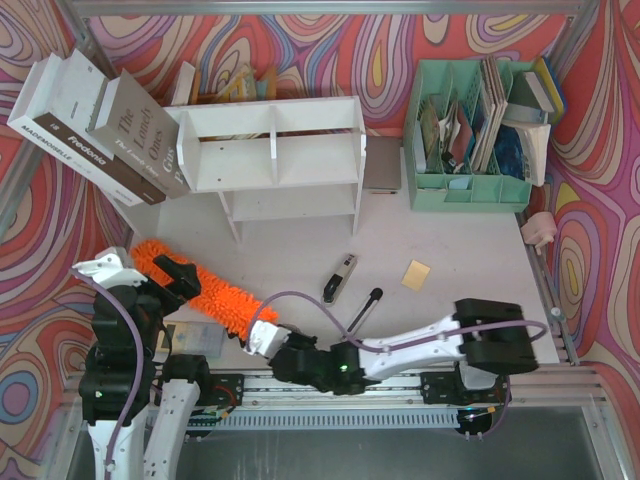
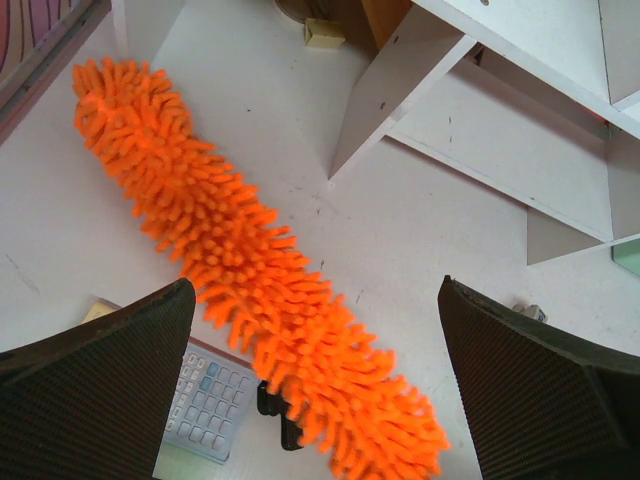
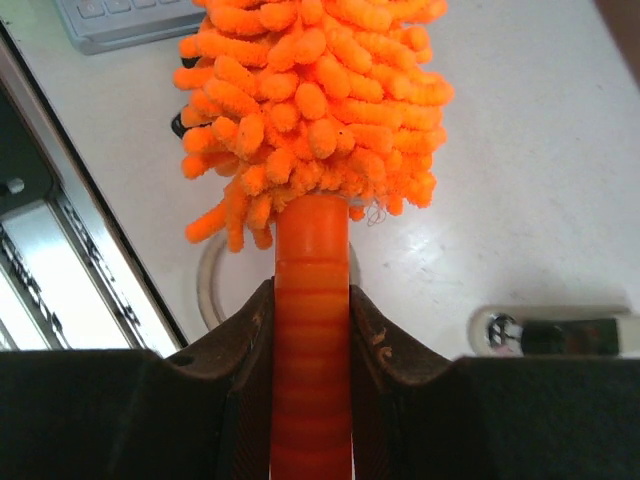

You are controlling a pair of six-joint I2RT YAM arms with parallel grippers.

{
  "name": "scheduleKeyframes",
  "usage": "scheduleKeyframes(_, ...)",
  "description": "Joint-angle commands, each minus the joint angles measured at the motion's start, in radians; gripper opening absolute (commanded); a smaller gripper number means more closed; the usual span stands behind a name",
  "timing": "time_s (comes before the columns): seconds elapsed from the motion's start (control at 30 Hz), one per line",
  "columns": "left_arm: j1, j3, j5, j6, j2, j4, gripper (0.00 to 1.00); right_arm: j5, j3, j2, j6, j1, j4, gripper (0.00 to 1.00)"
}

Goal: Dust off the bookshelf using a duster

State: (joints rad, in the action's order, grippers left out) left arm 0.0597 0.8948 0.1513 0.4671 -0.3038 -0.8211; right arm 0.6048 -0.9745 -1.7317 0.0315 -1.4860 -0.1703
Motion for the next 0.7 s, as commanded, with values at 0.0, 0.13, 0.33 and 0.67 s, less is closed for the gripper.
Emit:
scheduleKeyframes(0.0, -0.004, 0.005, 0.016, 0.004, 0.005, -0.015, 0.98, 0.015, 0.079, 0.196, -0.009, -0.007, -0.023, 0.00)
scheduleKeyframes(0.13, -0.004, 0.002, 0.021, 0.005, 0.011, -0.014, 0.98, 0.040, 0.130, 0.297, 0.043, -0.037, 0.088, 0.00)
scheduleKeyframes(0.33, -0.004, 0.001, 0.033, 0.009, 0.031, -0.014, 0.98, 0.136, 0.165, 0.414, 0.159, -0.075, 0.295, 0.00)
scheduleKeyframes(0.67, -0.004, -0.001, 0.044, 0.011, 0.037, -0.014, 0.98, 0.268, 0.185, 0.672, 0.123, -0.172, 0.477, 0.00)
